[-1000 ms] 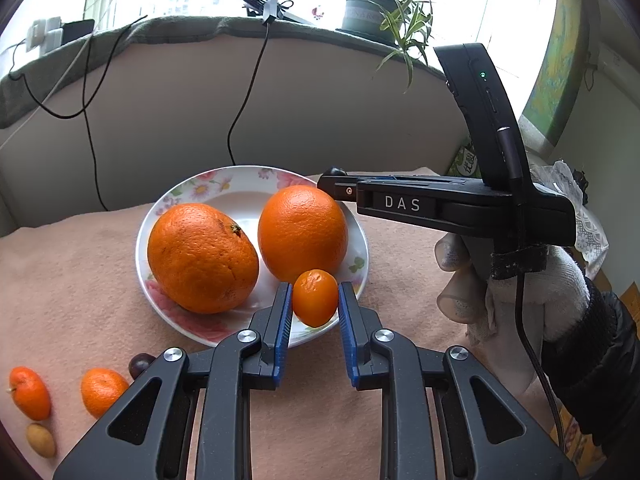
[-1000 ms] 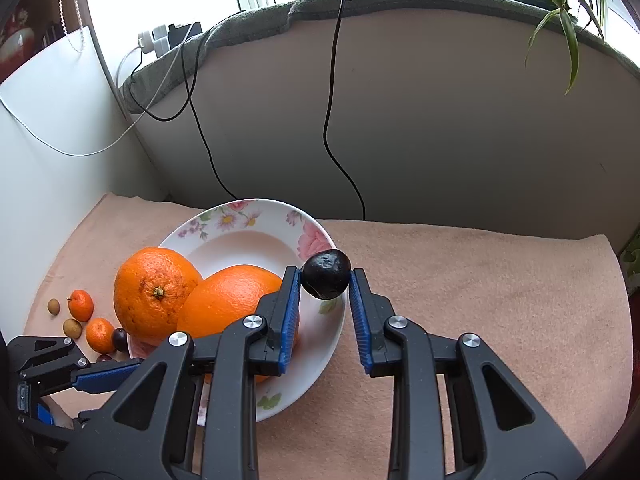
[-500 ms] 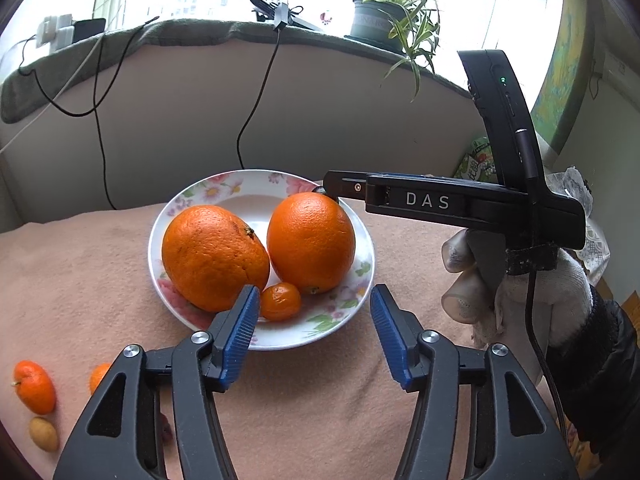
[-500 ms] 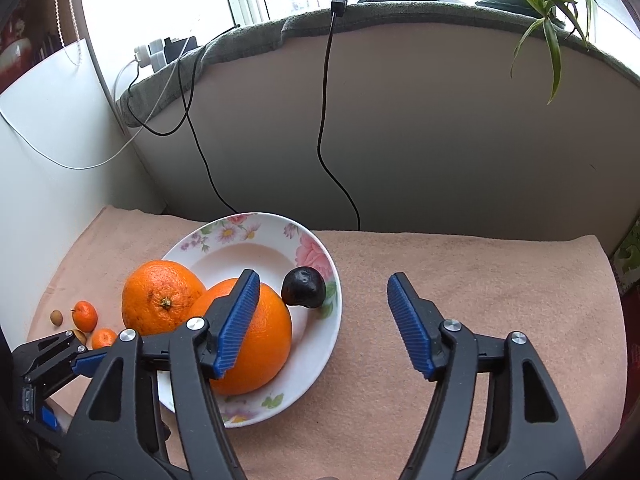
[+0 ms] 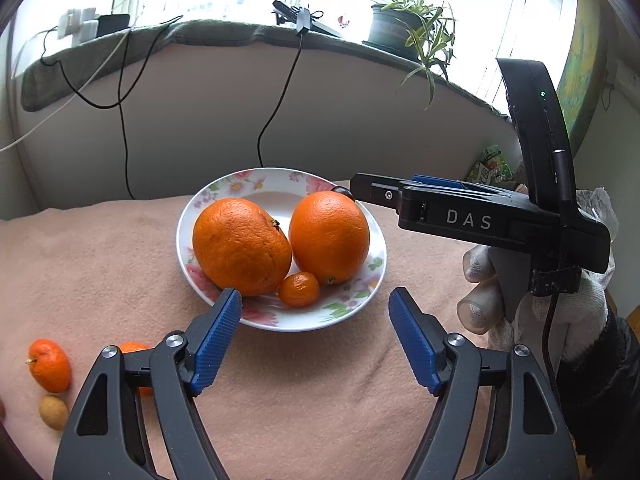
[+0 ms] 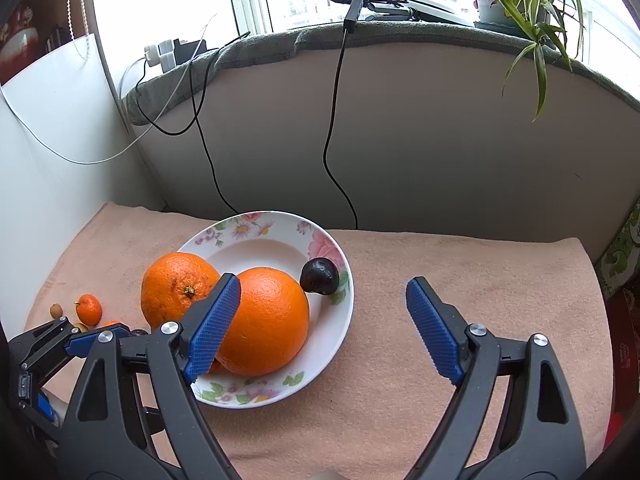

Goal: Organize fruits
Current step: 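Open both tools to drop the cherry and tangerine into the bowl, then close the right tool on a dark plum while the left tool closes on a brown kiwi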

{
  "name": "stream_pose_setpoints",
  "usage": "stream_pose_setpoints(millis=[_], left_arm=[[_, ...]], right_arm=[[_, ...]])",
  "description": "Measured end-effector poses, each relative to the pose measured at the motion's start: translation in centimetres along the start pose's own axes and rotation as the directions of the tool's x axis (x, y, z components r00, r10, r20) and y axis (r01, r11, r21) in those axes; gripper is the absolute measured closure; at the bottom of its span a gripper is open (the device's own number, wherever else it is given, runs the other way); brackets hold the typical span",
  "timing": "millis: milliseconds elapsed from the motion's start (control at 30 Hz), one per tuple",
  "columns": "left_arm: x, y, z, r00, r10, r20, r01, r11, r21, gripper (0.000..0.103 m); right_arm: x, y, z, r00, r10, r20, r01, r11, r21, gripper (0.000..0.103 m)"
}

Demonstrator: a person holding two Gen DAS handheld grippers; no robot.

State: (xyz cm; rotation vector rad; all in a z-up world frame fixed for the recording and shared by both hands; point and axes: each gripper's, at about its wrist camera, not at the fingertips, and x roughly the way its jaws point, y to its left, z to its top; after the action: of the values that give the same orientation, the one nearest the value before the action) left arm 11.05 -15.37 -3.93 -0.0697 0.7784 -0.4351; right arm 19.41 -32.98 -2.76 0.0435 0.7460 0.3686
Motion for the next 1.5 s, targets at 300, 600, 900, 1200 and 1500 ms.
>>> stream_pose_setpoints(millis=[300, 600, 900, 1200, 1500], left_arm=[[-2.0, 1.5, -0.6, 0.999, 0.025, 0.026, -0.024, 0.999, -0.023, 0.027], [-5.0, 4.7, -2.3, 0.995, 0.087, 0.050, -0.083, 0.994, -0.068, 0.027], [-8.1, 9.7, -5.4, 0.981, 0.187, 0.044, -0.177, 0.970, -0.164, 0.027], [-9.4, 14.3, -8.0, 0.975, 0.221, 0.018, -0.209, 0.944, -0.256, 0.031], [-8.5, 16.4, -9.1, 0.986, 0.163, -0.017, -0.161, 0.940, -0.300, 0.050]], right_arm=[[-1.9, 1.9, -1.1, 1.000, 0.005, 0.015, -0.005, 1.000, -0.019, 0.013], [-3.8, 4.9, -2.8, 0.997, 0.062, 0.037, -0.061, 0.998, -0.028, 0.013], [-4.3, 8.4, -4.8, 0.990, 0.137, 0.022, -0.136, 0.990, -0.033, 0.013], [-2.8, 12.1, -6.8, 0.977, 0.203, -0.059, -0.206, 0.976, -0.062, 0.013], [-0.2, 15.0, -8.4, 0.952, 0.257, -0.165, -0.272, 0.959, -0.077, 0.036]])
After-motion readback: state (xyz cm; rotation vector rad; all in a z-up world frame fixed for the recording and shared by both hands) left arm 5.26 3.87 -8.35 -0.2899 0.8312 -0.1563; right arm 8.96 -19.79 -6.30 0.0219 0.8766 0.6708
